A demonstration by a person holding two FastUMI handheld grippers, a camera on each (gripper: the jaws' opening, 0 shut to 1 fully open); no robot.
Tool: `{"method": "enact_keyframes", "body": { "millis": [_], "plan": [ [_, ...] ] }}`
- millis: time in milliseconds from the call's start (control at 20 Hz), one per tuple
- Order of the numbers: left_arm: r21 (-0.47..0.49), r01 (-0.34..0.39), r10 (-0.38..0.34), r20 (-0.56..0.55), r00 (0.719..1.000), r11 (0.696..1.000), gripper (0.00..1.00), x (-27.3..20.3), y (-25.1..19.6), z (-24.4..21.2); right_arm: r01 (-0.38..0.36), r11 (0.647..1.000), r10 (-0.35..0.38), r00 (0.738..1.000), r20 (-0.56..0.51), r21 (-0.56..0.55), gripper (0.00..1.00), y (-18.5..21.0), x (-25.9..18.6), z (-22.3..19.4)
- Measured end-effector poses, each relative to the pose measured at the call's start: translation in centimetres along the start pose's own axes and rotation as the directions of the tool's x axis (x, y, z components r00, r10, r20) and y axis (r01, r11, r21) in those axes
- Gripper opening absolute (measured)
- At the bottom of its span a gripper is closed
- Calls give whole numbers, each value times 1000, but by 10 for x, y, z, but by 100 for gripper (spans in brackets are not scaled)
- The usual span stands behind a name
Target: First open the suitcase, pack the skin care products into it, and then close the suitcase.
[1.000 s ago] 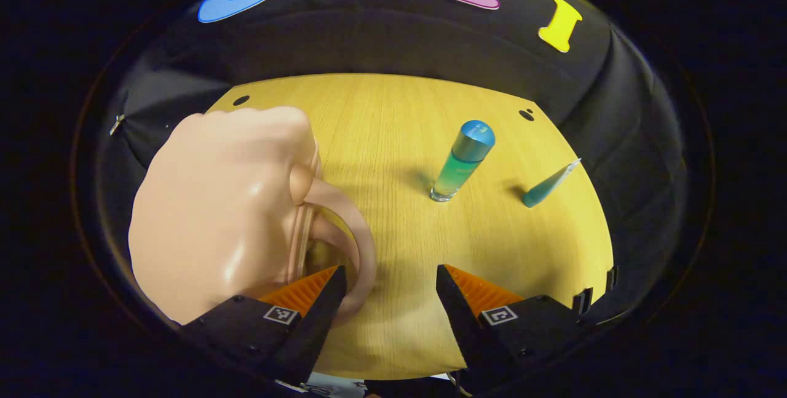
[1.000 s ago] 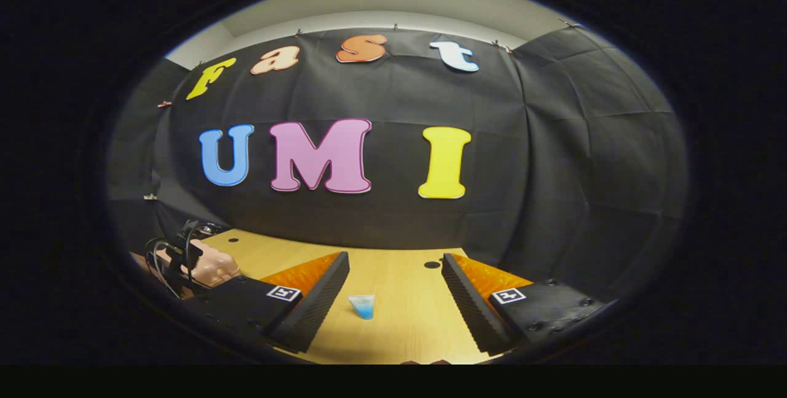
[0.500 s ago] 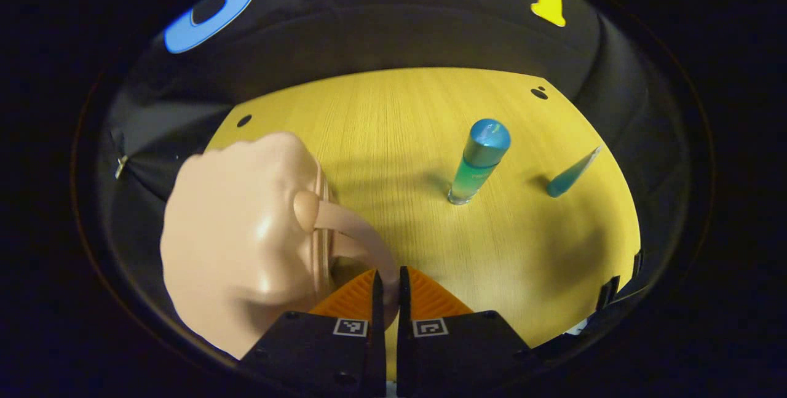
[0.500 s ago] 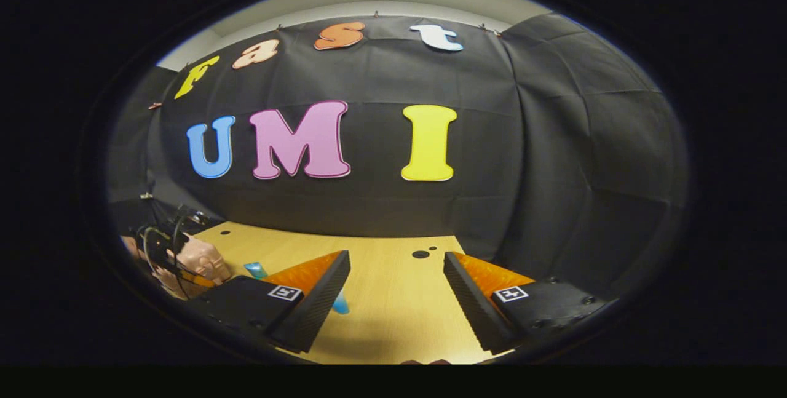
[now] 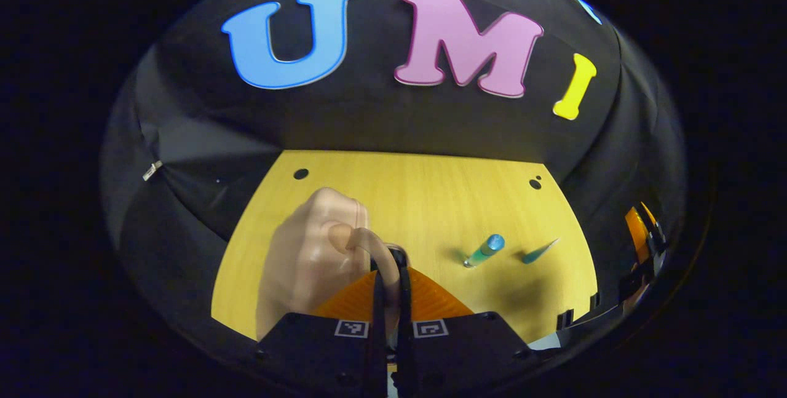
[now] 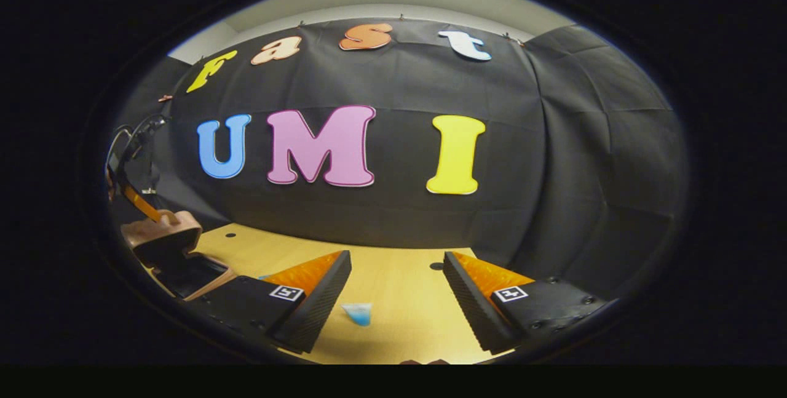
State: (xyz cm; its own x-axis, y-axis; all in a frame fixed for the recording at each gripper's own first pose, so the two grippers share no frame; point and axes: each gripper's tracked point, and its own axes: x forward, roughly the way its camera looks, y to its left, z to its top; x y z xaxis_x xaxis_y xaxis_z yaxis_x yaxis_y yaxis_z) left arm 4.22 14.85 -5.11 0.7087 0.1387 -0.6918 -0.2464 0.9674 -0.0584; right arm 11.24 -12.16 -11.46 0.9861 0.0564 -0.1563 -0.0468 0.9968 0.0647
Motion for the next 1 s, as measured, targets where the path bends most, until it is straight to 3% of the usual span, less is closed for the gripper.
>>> {"method": "enact_keyframes", "body": {
  "millis": [100, 250, 400, 700, 900, 1000],
  "plan": [
    [-8, -58, 58, 60, 997, 998, 12, -21, 65, 17, 15, 1000, -15, 1000, 9, 17, 96, 22, 3, 8],
    [54, -258, 249, 140, 958, 965, 11, -36, 181, 28, 29, 999, -29, 999, 17, 27, 96, 57, 3, 18],
    [22, -314, 309, 131, 942, 949, 10, -18, 273, 16, 41, 999, -41, 999, -5, 16, 95, 86, 1, 17],
    [-165, -275, 289, 67, 955, 947, 10, 69, 396, -47, 107, 991, -112, 992, -60, -85, 96, 109, -6, 19],
    [-264, -279, 273, -62, 960, 923, 11, 122, 432, -110, 134, 988, -142, 982, -127, -70, 97, 121, -8, 7],
    [-255, -301, 278, -120, 953, 919, 14, 148, 436, -141, 166, 986, -167, 973, -156, -22, 96, 123, -10, 1]
  ]
}}
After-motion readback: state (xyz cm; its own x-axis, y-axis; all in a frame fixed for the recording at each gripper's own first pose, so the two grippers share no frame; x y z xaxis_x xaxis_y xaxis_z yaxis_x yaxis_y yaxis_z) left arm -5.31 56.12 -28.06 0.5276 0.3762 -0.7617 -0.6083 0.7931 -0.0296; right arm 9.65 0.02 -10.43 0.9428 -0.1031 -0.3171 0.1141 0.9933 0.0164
